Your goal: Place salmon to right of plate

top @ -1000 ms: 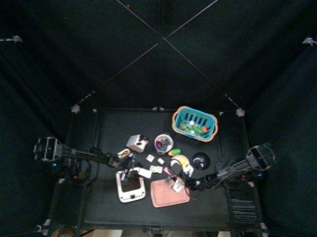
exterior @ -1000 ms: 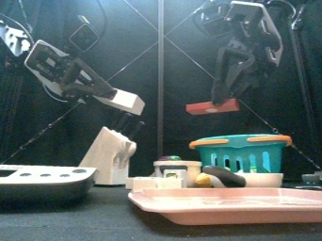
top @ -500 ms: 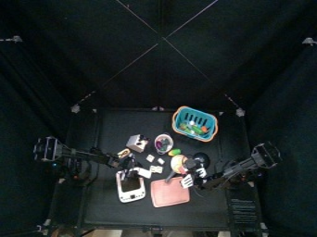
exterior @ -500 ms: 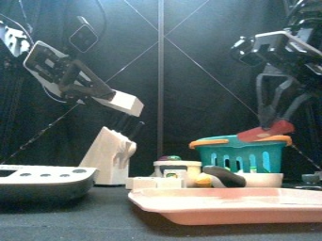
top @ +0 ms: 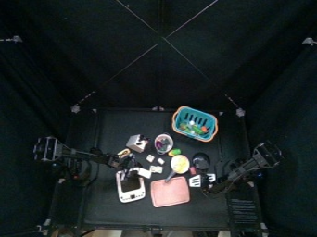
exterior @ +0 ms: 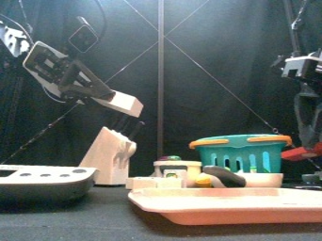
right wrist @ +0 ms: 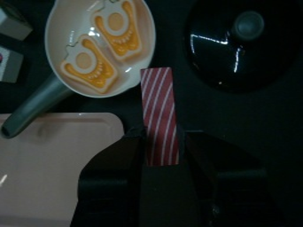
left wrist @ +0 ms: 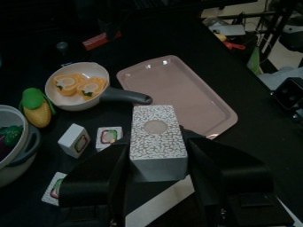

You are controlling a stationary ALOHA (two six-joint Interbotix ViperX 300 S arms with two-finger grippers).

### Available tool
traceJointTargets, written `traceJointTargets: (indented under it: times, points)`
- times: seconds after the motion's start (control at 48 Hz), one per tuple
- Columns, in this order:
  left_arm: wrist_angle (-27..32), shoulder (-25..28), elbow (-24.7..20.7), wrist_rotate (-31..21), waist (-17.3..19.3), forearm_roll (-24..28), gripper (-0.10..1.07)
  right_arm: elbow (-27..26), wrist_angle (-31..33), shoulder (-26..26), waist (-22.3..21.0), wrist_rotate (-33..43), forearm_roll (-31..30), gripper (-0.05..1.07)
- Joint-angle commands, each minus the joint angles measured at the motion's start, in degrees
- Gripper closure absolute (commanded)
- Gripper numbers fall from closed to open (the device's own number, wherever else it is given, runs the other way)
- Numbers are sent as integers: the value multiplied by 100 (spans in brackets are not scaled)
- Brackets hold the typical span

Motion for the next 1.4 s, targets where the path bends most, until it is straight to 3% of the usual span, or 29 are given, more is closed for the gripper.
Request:
traceJointTargets:
  times: [0.0,0.354,0.771,0.917,1.167,1.375]
  points:
    - [-26,-62,-44,-9,18,-9,48,-18,35,62,132,404,-18,56]
    - [-18,-53,-44,0,26,-70,48,-44,-53,729,193,1125,70,54]
    - [-26,-53,-44,0,18,-62,48,-70,-264,1046,70,1178,167,53]
    - [-18,-44,-35,0,18,-70,48,-114,-272,1090,0,1178,167,45]
    - [-26,-44,-44,0,18,-70,48,-141,-272,1107,-9,1160,141,21]
    - [-26,-35,-44,0,26,-70,48,-158,-272,1107,-18,1151,141,15]
